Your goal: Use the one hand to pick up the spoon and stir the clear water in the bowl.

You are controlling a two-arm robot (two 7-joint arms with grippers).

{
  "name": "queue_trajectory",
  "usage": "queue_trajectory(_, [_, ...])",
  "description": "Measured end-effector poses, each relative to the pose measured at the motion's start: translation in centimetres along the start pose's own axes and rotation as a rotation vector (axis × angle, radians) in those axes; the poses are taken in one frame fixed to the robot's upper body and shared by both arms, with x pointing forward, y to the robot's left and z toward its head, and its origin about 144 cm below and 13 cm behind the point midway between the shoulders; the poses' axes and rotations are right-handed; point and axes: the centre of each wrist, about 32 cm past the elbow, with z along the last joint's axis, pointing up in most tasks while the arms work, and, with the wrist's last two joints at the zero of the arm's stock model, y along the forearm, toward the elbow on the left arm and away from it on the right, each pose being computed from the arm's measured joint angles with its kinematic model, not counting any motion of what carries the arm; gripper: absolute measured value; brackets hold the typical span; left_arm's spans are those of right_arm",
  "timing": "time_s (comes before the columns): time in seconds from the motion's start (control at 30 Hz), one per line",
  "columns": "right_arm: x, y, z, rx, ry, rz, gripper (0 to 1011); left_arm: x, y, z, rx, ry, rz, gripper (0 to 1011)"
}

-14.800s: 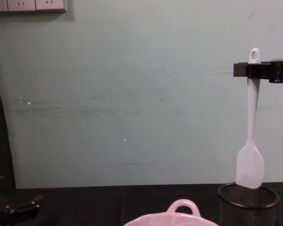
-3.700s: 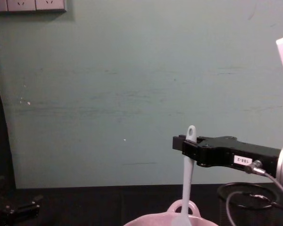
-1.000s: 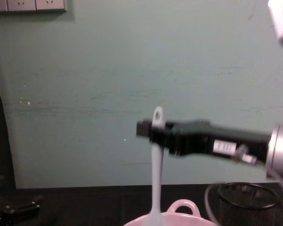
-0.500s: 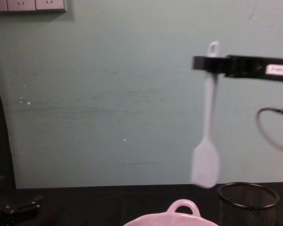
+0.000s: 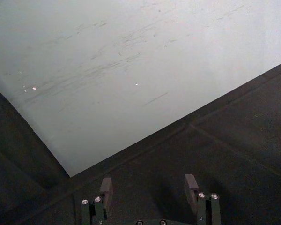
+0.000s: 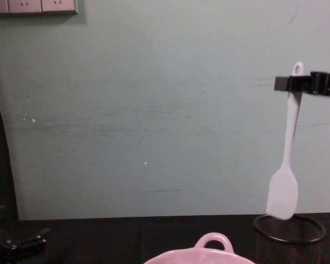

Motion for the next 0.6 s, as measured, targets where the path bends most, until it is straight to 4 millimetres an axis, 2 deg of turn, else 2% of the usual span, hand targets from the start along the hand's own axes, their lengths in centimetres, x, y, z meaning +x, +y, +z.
queue_trajectory(0.43, [0.6,-0.4,-3.8,-0.050,0.125,-0.011,113,0.0,0.0,0.0,0.000,0.000,0.000,1005])
queue_trajectory(0.6, [0.7,-0.8,-4.6,-0.064,0.146,-0.021,113,0.0,0.0,0.0,0.000,0.000,0.000,1005])
